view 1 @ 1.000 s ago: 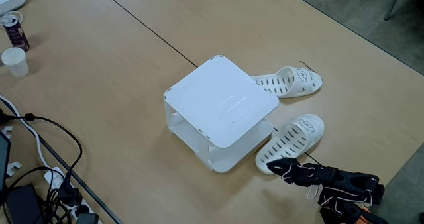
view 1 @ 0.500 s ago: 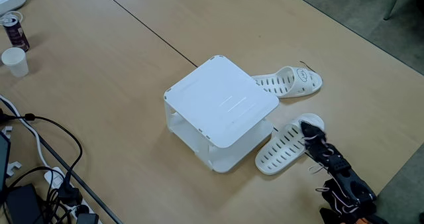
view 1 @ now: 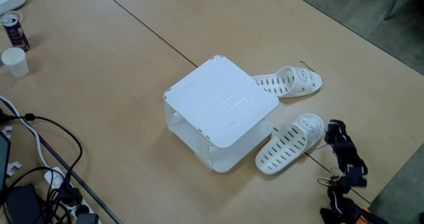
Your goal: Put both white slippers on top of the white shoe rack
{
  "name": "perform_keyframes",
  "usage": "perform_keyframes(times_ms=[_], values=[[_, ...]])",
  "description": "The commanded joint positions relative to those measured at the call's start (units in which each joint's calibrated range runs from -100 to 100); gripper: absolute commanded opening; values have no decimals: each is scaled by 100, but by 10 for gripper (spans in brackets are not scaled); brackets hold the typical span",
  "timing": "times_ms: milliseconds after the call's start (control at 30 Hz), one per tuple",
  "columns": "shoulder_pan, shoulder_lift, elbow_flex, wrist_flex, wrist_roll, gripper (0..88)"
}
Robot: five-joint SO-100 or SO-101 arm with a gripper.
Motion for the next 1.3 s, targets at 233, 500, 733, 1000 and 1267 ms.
perform_keyframes(times_ms=[233, 500, 733, 1000, 1267], values=[[27, 2806, -3225, -33, 42, 8], [-450, 2133, -1539, -50, 42, 8], [-1347, 434, 311, -50, 42, 8], [-2737, -2225, 2620, -24, 42, 8], [-4118, -3723, 3324, 71, 42, 8]])
